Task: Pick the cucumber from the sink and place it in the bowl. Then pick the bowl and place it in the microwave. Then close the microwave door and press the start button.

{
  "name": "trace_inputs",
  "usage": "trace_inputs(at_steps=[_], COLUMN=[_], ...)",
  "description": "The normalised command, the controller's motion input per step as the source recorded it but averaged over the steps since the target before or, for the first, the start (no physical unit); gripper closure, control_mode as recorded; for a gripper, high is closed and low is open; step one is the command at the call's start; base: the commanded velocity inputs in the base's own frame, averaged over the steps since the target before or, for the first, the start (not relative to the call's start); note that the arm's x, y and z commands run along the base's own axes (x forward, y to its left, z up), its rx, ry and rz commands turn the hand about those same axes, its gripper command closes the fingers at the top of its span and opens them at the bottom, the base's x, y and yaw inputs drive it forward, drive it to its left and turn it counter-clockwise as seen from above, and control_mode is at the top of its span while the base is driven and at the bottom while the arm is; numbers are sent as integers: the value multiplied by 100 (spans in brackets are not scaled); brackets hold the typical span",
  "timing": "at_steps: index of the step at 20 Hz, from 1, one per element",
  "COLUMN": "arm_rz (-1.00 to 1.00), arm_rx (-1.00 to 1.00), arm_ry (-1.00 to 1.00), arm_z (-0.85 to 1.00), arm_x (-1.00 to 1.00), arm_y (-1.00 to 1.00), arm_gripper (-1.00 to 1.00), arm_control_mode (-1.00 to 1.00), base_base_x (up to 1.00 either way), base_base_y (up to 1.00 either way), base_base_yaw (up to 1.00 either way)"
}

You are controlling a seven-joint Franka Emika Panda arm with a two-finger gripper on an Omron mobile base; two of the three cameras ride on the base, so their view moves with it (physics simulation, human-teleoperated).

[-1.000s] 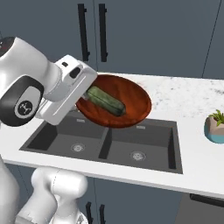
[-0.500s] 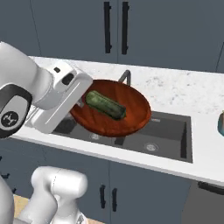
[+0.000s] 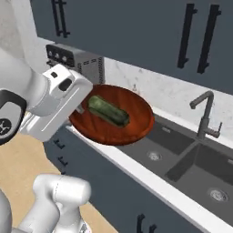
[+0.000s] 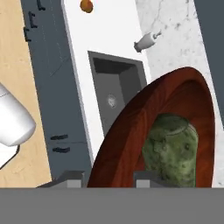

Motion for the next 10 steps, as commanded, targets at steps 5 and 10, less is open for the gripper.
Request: trace_inputs(at_steps=[5, 10], arm_rz=[0, 0], arm_rx=[0, 0], arm_ry=[0, 0], arm_z=[0, 0], arm_x=[0, 0], arm_y=[0, 0], arm_gripper=[100, 100], arm_control_mode=[100, 100], base_base_x=[0, 0], base_base_y=[0, 0], base_base_yaw=[82, 86])
